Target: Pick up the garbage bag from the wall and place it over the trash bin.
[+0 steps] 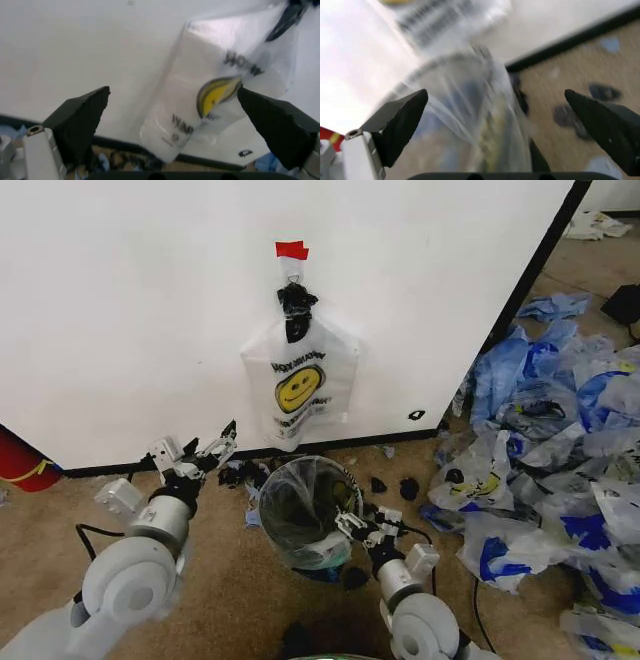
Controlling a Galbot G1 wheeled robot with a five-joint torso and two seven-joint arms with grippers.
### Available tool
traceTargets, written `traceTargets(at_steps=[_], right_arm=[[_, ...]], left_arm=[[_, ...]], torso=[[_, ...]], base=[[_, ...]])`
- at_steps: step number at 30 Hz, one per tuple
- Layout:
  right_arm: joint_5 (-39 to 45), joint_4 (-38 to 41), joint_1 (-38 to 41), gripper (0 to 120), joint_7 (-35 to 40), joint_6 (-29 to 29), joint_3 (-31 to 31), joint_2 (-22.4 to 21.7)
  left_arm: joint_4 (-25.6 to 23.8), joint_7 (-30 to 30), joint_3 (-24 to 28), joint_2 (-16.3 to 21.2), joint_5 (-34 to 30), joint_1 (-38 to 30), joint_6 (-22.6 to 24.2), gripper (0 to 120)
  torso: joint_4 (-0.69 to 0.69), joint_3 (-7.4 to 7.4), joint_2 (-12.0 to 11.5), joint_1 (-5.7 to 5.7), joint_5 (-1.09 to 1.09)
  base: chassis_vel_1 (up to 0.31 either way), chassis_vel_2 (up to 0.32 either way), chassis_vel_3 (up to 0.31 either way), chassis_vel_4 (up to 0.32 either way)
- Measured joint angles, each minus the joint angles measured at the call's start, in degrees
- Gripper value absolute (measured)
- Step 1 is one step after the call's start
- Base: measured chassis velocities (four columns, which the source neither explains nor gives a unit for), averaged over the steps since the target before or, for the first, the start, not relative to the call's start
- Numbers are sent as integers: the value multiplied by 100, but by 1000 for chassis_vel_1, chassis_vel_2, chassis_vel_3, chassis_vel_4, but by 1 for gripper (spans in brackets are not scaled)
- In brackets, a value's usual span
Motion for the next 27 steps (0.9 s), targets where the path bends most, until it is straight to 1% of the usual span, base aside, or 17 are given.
traceTargets(at_steps=[2, 5, 6, 8, 9, 10, 11, 13, 14, 15, 17, 21, 24, 27], right_arm=[[-44, 59, -41, 100, -122, 40, 71, -20], [-442, 403, -302, 100, -719, 273, 561, -204], [-669, 558, -430, 100, -849, 368, 896, -284], [-995, 706, -563, 100, -889, 446, 1291, -348], [-995, 706, -563, 100, -889, 446, 1291, -348], [-1163, 769, -625, 100, -877, 482, 1464, -378], [-1511, 883, -747, 100, -731, 562, 1902, -433], [-1860, 1025, -983, 100, -473, 622, 2586, -446], [-1946, 1076, -1078, 100, -422, 639, 2808, -444], [-1946, 1076, -1078, 100, -422, 639, 2808, -444], [-2070, 1191, -1329, 100, -369, 739, 3253, -432], [-2149, 1402, -1769, 100, -426, 1115, 3718, -396], [-2158, 1585, -1937, 100, -441, 1150, 3845, -398], [-2147, 1773, -2138, 100, -452, 1151, 4002, -404]], left_arm=[[7, 41, -30, -24, 84, 18, -12, 100], [227, 301, -204, -258, 1015, 154, -156, 100], [382, 390, -275, -400, 1529, 213, -295, 100], [537, 506, -360, -546, 1998, 283, -436, 100], [537, 506, -360, -546, 1998, 283, -436, 100], [585, 542, -392, -605, 2159, 310, -475, 100], [689, 651, -449, -747, 2506, 368, -597, 100], [829, 829, -469, -921, 2914, 417, -800, 100], [859, 905, -470, -996, 3058, 428, -870, 100], [859, 905, -470, -996, 3058, 428, -870, 100], [859, 1039, -447, -1176, 3233, 454, -918, 100], [907, 1147, -255, -1506, 3363, 461, -932, 100], [917, 1177, -190, -1560, 3380, 491, -943, 100], [884, 1214, -165, -1513, 3368, 527, -969, 100]], torso=[[1, 0, 0, 0, 1], [1, 0, 0, 0, -1], [1, 0, 0, 0, 0], [-1, 0, 0, 0, -4], [-1, 0, 0, 0, -4], [0, 0, 0, 0, -2], [3, 0, 0, 0, 1], [1, 0, 0, 0, -2], [0, 0, 0, 0, -1], [0, 0, 0, 0, -1], [0, -1, 0, 0, 1], [0, 0, 0, 0, 0], [0, 0, 0, 0, -1], [2, 0, 0, 0, -3]], base=[[0, 0, 0, 0], [0, 0, 0, 0], [0, 0, 0, 0], [0, 0, 0, 0], [0, 0, 0, 0], [0, 0, 0, 0], [0, 0, 0, 0], [0, 0, 0, 0], [0, 0, 0, 0], [0, 0, 0, 0], [0, 0, 0, 0], [0, 0, 0, 0], [0, 0, 0, 0], [0, 0, 0, 0]])
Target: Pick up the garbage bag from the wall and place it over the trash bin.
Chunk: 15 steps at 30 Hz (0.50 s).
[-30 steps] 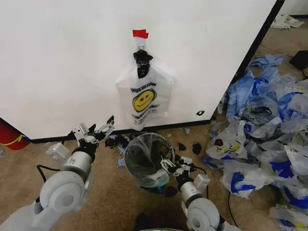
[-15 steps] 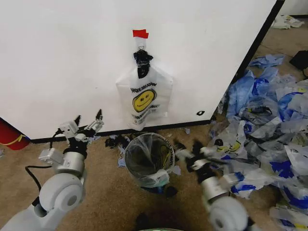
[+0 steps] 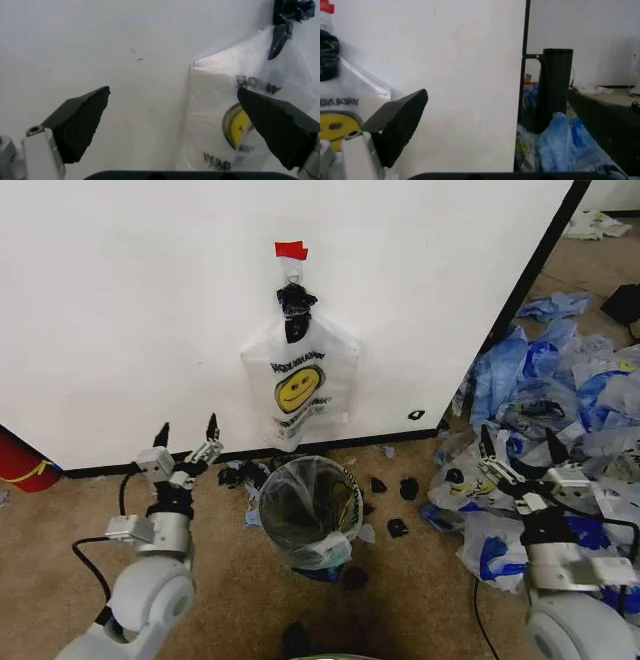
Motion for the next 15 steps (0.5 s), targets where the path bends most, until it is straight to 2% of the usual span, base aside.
traceTargets(at_steps=[9, 15], right_arm=[[96, 112, -187, 100, -109, 91, 187, 71], [131, 150, -261, 100, -127, 101, 296, 16]], left_arm=[[-223, 24, -79, 254, -165, 107, -17, 100], [-289, 29, -74, 265, -198, 171, 14, 100]], torso=[[0, 0, 0, 0, 2], [-1, 0, 0, 0, 1]], base=[[0, 0, 0, 0], [0, 0, 0, 0]])
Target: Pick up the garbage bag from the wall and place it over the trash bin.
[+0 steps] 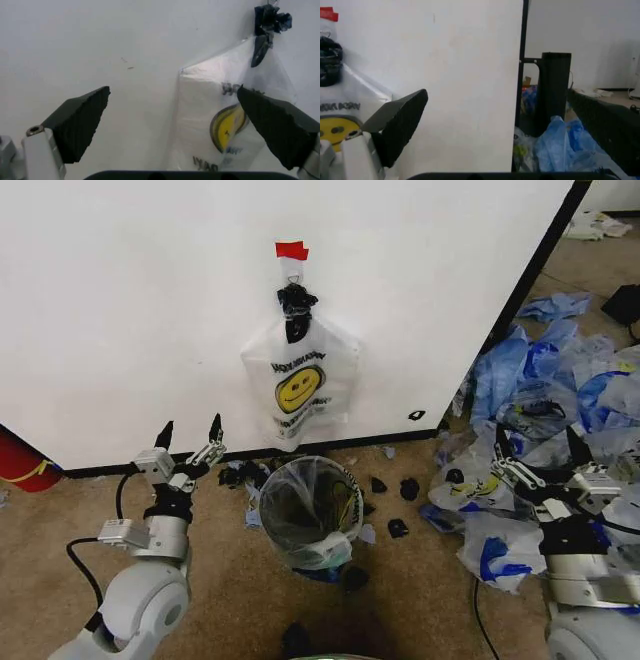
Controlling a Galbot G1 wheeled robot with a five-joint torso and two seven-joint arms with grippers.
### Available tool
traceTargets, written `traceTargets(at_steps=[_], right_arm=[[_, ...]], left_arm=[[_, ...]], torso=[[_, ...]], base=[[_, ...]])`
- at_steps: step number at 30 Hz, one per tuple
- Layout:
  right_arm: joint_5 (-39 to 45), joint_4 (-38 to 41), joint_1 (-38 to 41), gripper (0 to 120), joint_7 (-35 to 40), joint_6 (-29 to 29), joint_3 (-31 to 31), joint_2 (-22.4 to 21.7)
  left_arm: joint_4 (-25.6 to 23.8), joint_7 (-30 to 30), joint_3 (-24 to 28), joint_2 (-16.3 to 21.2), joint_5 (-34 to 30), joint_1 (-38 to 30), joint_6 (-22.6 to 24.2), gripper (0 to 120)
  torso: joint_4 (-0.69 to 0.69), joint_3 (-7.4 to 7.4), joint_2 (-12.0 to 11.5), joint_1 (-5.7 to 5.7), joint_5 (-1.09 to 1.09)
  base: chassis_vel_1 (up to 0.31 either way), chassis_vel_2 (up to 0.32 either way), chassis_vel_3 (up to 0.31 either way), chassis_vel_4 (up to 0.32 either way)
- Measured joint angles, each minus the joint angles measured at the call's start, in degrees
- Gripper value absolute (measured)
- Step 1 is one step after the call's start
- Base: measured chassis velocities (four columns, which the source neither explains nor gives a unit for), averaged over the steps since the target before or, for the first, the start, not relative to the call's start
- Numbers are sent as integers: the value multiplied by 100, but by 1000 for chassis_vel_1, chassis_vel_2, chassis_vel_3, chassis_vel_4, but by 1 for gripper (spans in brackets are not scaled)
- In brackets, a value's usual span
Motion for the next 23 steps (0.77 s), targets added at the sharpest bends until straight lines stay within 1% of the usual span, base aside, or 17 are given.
traceTargets(at_steps=[23], right_arm=[[11, -7, 14, 100, -1, -1, -14, -6]], left_arm=[[-21, 9, 12, -8, 7, 18, 34, 100]], torso=[[0, 0, 0, 0, 0]], base=[[0, 0, 0, 0]])
